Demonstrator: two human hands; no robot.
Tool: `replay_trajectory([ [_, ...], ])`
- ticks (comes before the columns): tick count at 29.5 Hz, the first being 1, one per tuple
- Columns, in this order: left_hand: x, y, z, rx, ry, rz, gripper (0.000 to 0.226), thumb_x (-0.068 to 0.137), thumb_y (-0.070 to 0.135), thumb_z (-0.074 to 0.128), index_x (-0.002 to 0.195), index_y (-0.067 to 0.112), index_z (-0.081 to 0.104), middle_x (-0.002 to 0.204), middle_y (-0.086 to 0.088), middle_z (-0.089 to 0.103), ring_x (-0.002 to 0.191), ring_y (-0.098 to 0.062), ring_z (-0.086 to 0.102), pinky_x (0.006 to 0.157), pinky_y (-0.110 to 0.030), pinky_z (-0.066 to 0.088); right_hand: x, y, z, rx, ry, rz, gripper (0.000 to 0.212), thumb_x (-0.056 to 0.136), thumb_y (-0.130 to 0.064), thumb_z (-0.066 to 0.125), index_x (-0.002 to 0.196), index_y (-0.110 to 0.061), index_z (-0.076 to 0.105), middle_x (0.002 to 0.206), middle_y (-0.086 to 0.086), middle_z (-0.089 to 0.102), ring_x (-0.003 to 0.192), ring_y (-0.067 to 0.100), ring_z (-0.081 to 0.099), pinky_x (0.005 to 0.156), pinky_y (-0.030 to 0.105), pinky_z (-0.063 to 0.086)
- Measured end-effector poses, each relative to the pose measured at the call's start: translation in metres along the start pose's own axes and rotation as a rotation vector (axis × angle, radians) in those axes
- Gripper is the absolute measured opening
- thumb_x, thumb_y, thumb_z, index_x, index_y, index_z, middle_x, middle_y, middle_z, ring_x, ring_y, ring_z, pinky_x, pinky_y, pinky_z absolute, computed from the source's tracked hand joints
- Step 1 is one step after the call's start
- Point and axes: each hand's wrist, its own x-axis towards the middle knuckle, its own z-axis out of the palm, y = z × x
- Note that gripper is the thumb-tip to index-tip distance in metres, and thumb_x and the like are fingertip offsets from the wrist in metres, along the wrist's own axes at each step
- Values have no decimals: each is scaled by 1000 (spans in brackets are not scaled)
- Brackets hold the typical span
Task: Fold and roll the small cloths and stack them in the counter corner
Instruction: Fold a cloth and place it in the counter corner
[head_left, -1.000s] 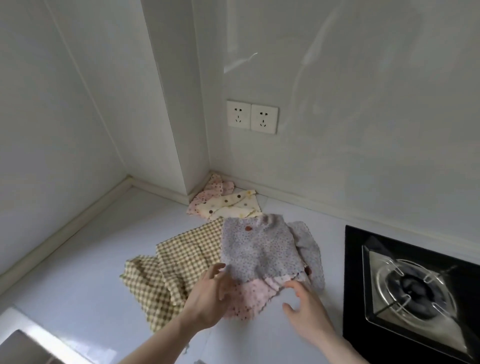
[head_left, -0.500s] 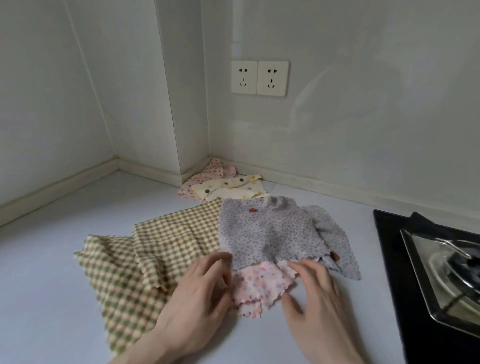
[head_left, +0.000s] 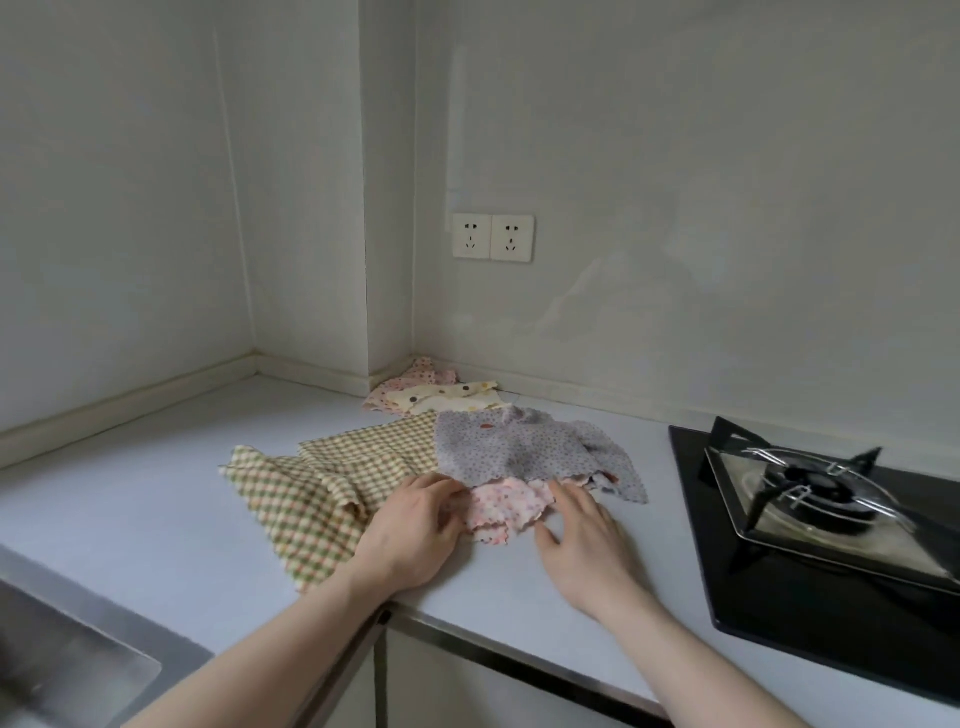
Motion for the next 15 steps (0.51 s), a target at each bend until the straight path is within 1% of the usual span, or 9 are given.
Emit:
replay_trajectory([
  [2, -3, 2, -2, 11, 17, 24, 37, 92, 36, 52, 125, 31, 69, 138, 15, 59, 126, -9, 52, 109, -25, 38, -13, -2, -2, 6, 1, 23, 71, 100, -52, 36, 163, -35, 8, 171, -7, 9, 154, 18, 21, 125, 36, 22],
  [4, -3, 1, -3, 12, 23, 26, 39, 92, 40, 49, 123, 31, 71, 143, 15, 56, 130, -9, 49, 111, -26, 37, -23, -4, -6, -4, 4, 22, 73, 100, -52, 35, 163, -33, 4, 171, -7, 6, 155, 19, 19, 125, 36, 22],
  [7, -2, 2, -1, 10, -9, 9, 49, 92, 41, 45, 135, 29, 65, 152, 11, 51, 137, -13, 45, 117, -29, 33, -33, -7, -12, -24, 5, 34, 70, 102, -50, 34, 163, -32, 6, 171, -6, 8, 155, 19, 20, 125, 36, 21],
  [10, -3, 1, 0, 16, -5, 18, 53, 93, 40, 42, 141, 27, 58, 153, 11, 50, 138, -12, 44, 119, -29, 30, -36, -8, -13, -27, 16, 39, 69, 101, -50, 34, 163, -32, 9, 171, -7, 10, 155, 18, 21, 124, 35, 21],
  [13, -8, 3, -3, -20, 60, 40, 54, 93, 29, 42, 145, 31, 54, 148, 17, 51, 133, -7, 45, 115, -27, 34, -38, -10, -13, -13, 31, 36, 71, 100, -50, 35, 163, -33, 5, 171, -6, 9, 153, 19, 26, 123, 36, 25],
  [15, -12, 8, -7, -19, 83, 39, 60, 90, 19, 44, 150, 28, 49, 151, 15, 47, 135, -7, 43, 116, -26, 32, -43, -12, -14, 2, 44, 20, 75, 99, -51, 36, 162, -34, -1, 171, -6, 8, 151, 20, 29, 122, 36, 27],
])
